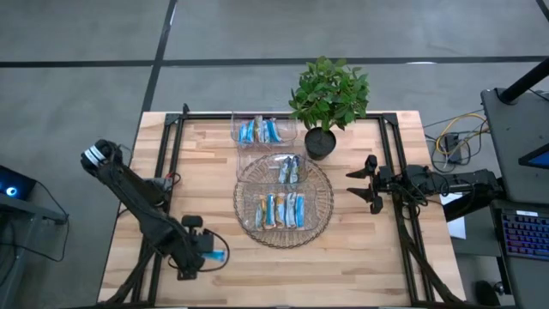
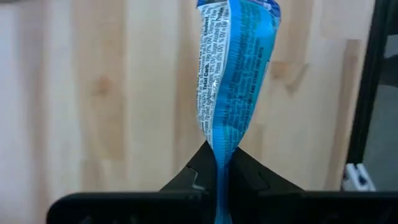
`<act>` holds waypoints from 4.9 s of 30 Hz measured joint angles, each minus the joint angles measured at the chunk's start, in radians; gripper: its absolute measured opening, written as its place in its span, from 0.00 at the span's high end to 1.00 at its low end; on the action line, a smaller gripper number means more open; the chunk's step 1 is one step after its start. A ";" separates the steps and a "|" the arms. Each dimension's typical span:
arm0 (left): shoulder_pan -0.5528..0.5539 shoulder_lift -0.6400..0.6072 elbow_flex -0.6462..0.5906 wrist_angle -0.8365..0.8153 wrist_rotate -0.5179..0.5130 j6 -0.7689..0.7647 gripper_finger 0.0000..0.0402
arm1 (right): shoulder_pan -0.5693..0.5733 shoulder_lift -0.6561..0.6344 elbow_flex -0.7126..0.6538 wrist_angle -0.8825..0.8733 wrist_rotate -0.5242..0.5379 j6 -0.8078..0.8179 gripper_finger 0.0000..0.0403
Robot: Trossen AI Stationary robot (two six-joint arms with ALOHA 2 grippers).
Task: Pick and place Granola Bars by type
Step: Put the blue granola bar into the middle transparent bin, then return to Home Position
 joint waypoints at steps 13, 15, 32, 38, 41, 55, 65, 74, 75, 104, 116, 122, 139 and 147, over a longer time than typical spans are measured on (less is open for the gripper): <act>0.092 -0.215 -0.001 -0.279 -0.153 -0.008 1.00 | 0.000 0.000 0.000 0.000 0.000 0.000 0.44; 0.133 -0.239 -0.002 -0.291 -0.180 -0.003 1.00 | 0.000 0.000 0.000 0.000 0.000 0.000 0.44; 0.730 -0.150 0.109 -0.257 -0.202 0.126 1.00 | 0.000 0.000 0.000 0.000 0.000 0.000 0.44; 0.874 0.003 0.266 -0.259 -0.165 0.061 1.00 | 0.000 0.000 0.000 0.000 0.000 0.000 0.44; 0.909 0.095 0.369 -0.258 -0.155 -0.009 1.00 | 0.000 0.000 0.000 0.000 0.000 0.000 0.44; 0.969 0.412 0.638 -0.082 -0.085 -0.403 1.00 | 0.000 0.000 0.000 0.000 0.000 0.000 0.44; 0.991 0.487 0.612 -0.023 -0.076 -0.435 1.00 | 0.000 0.000 0.000 0.000 0.000 0.000 0.44; 0.992 0.494 0.523 0.083 -0.072 -0.490 1.00 | 0.000 0.000 0.000 0.000 0.000 0.000 0.44; 0.992 0.494 0.519 0.090 -0.072 -0.493 1.00 | 0.000 0.000 0.000 0.000 0.000 0.000 0.44; 0.999 0.598 0.478 0.265 -0.020 -0.510 0.98 | 0.000 0.000 0.000 0.000 0.000 0.000 0.44; 1.001 0.598 0.508 0.265 -0.028 -0.473 0.76 | 0.000 0.000 0.000 0.000 0.000 0.000 0.44; 1.003 0.598 0.513 0.264 -0.033 -0.471 0.64 | 0.000 0.000 0.000 0.000 0.000 0.000 0.44; 1.016 0.499 0.662 0.101 -0.110 -0.273 0.58 | 0.000 0.000 0.000 0.001 0.002 0.000 0.44; 1.016 0.369 0.655 0.098 -0.131 -0.005 0.58 | 0.000 0.001 0.000 0.000 0.000 0.000 0.44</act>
